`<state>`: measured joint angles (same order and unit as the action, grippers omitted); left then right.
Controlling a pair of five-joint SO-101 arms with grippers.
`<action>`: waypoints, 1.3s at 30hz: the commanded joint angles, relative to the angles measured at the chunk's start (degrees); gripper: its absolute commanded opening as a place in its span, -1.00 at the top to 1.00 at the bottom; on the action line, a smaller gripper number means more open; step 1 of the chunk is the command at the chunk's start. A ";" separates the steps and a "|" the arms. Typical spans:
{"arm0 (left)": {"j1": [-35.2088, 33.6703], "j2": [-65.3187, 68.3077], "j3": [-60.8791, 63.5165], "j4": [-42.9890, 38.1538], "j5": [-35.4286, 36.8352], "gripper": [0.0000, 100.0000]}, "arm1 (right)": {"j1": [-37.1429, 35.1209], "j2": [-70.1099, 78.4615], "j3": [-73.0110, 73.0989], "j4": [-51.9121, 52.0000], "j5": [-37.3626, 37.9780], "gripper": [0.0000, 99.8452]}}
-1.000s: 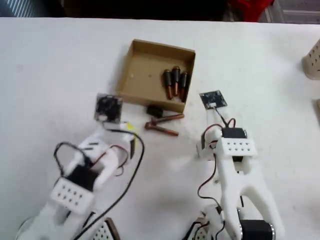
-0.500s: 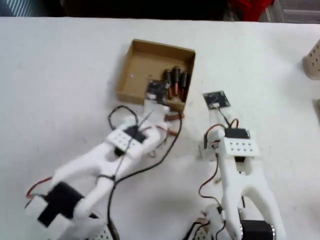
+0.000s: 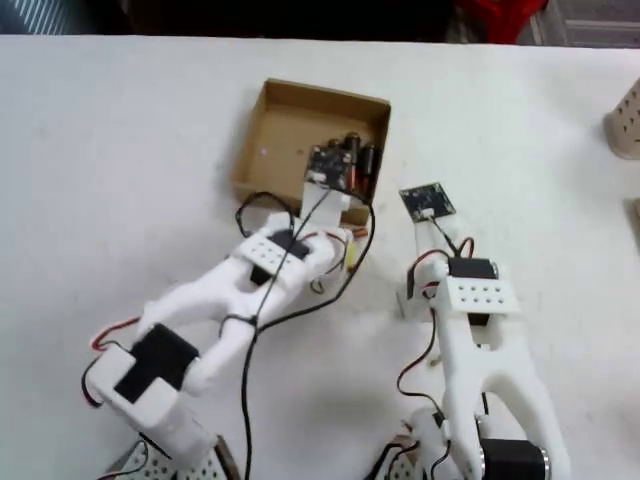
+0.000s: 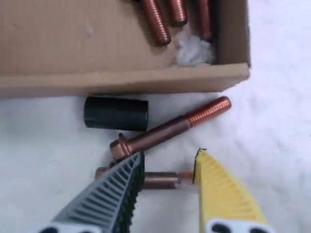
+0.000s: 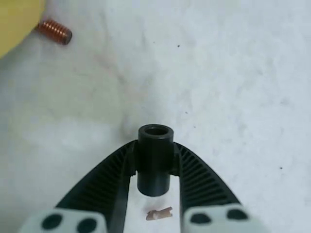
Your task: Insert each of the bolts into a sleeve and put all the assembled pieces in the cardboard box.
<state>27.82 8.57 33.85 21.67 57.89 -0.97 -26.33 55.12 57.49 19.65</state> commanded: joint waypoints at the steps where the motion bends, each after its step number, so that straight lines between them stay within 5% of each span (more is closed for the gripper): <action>1: -1.89 3.82 -5.63 2.46 0.97 0.59 | 0.22 -1.98 -0.44 -0.57 0.62 0.96; 9: -1.19 6.29 -10.99 13.10 3.08 0.58 | 0.22 -1.98 -0.44 -0.57 0.62 0.96; 17: -1.45 4.88 -11.34 18.81 -3.34 0.58 | 0.22 -1.98 -0.44 -0.57 0.62 0.96; 32: 0.40 -17.80 9.67 8.35 -7.65 0.58 | 0.22 -1.98 0.09 -0.57 0.70 0.96; 39: 8.92 -20.35 9.93 18.55 -22.95 0.58 | 0.22 -1.98 0.18 -1.01 0.70 0.96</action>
<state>30.37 -7.16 44.04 34.33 43.56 -1.05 -26.42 55.56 57.41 19.65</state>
